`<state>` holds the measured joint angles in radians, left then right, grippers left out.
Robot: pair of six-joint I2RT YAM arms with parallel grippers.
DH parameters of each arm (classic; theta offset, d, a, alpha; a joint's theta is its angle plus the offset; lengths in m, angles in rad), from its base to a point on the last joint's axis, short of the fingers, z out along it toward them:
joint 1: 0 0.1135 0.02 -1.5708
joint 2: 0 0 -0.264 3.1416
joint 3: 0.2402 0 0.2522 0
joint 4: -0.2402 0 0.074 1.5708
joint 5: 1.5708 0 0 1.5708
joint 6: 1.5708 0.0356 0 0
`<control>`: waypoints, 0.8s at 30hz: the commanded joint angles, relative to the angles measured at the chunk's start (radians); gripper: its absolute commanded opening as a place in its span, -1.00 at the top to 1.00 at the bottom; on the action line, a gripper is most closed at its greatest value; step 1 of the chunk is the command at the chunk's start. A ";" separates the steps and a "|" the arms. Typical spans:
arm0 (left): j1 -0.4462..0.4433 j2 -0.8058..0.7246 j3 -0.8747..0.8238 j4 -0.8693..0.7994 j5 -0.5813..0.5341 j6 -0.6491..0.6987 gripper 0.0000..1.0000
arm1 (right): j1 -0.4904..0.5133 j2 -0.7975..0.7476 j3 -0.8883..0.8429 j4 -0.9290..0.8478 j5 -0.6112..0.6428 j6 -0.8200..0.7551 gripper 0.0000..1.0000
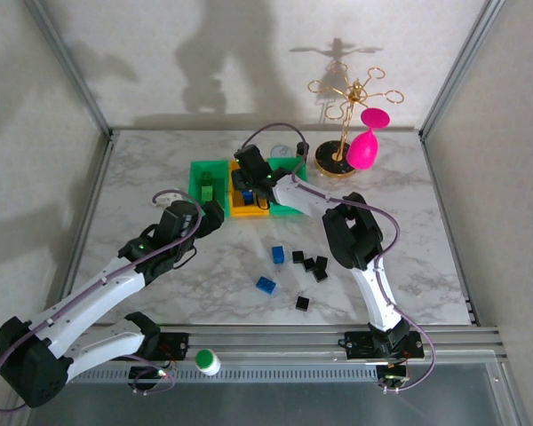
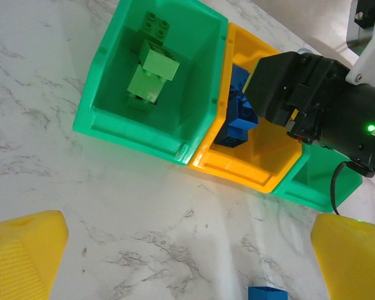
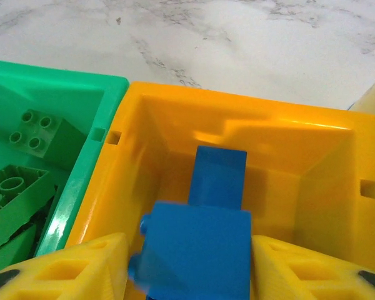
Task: Sort the legos into containers by color
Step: Place the lego in the container.
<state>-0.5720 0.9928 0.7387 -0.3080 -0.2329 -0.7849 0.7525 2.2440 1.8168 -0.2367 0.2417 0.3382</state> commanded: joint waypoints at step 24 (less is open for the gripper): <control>-0.018 -0.120 -0.047 -0.016 0.030 -0.029 -0.99 | 0.078 -0.508 -0.526 0.050 -0.002 0.089 -0.34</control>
<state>-0.5785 0.8963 0.7200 -0.3103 -0.2230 -0.7937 0.7967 1.7905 1.3617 -0.1722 0.2161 0.3870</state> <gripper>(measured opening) 0.996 0.665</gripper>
